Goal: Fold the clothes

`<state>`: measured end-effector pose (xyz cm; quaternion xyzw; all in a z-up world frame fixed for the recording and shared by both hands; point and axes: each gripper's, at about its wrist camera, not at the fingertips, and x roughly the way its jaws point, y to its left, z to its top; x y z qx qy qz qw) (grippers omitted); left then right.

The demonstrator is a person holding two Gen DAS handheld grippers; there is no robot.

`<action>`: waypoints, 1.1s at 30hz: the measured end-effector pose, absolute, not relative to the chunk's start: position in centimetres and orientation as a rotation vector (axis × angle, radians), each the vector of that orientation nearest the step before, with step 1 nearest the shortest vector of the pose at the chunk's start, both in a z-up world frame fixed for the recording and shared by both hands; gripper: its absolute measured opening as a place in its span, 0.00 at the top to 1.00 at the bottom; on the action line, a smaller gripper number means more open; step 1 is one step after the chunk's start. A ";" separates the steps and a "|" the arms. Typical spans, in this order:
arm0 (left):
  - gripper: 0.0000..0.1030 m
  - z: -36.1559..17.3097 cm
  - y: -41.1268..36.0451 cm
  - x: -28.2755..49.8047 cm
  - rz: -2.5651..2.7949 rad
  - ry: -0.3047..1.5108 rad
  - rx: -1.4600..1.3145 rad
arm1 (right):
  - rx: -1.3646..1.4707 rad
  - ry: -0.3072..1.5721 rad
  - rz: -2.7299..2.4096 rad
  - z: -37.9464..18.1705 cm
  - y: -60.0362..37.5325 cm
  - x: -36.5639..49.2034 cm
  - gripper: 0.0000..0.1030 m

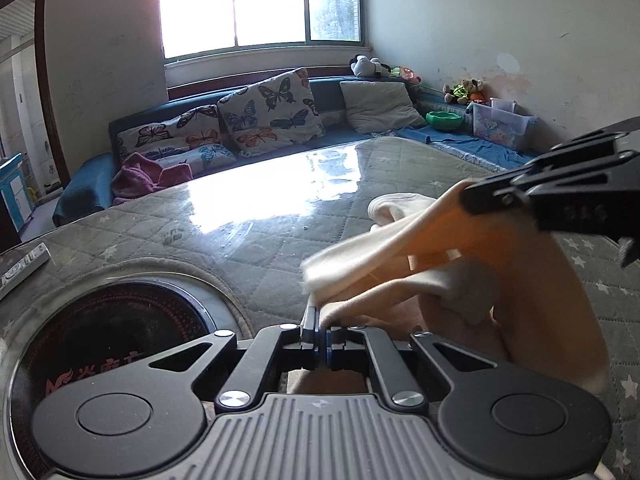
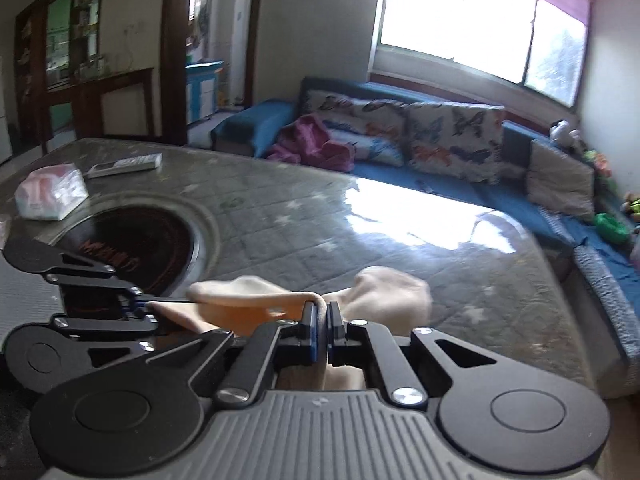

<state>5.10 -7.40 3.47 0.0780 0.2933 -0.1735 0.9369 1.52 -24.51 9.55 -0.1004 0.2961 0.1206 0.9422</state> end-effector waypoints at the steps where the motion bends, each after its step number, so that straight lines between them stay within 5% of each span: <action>1: 0.97 3.5 -7.4 5.1 -0.351 0.599 0.158 | -0.202 0.593 0.225 9.7 -25.0 1.3 0.96; 20: 0.97 5.0 -5.5 3.9 -0.262 0.586 0.114 | -0.084 0.687 -0.175 5.3 -36.9 -4.0 0.96; 33: 0.97 5.5 2.6 0.9 -0.079 0.616 -0.043 | -0.042 0.752 -0.244 2.6 -39.1 -5.5 0.96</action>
